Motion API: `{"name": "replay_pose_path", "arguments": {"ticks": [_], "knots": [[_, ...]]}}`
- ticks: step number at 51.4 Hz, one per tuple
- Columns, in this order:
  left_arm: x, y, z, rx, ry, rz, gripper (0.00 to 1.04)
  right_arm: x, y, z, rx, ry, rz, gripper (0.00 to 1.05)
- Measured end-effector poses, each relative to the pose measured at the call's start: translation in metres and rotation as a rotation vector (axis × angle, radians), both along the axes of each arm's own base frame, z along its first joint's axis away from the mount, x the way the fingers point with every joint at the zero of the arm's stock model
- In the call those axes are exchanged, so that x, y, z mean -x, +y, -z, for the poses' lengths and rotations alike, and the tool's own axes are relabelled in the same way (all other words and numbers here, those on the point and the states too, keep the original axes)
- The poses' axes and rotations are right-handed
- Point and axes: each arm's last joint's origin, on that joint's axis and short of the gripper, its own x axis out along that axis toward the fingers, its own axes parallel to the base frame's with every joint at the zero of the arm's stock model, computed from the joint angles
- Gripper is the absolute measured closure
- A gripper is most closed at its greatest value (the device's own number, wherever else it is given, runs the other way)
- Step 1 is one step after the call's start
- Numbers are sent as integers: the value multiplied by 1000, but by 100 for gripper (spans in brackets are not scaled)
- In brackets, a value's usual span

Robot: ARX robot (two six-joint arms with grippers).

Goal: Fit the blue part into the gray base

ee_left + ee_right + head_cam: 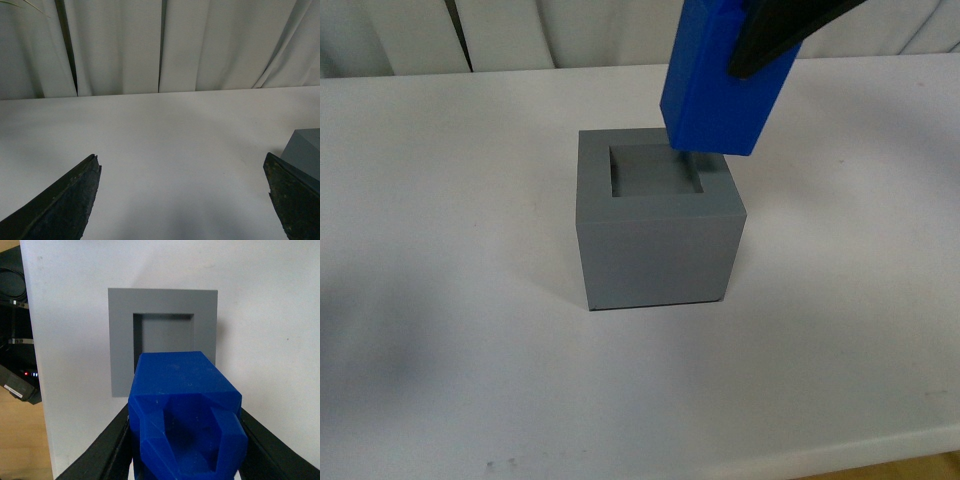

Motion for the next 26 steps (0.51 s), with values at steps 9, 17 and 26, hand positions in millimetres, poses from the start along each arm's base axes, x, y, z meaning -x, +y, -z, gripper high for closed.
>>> {"name": "replay_pose_path", "arguments": {"ticks": [9, 17, 26], "knots": [[0, 0, 0, 0, 0, 0, 6, 6, 13, 3, 7, 6, -15, 57], [0, 0, 0, 0, 0, 0, 6, 10, 21, 6, 18, 2, -23, 57], [0, 0, 0, 0, 0, 0, 6, 11, 26, 9, 25, -2, -19, 57]]}}
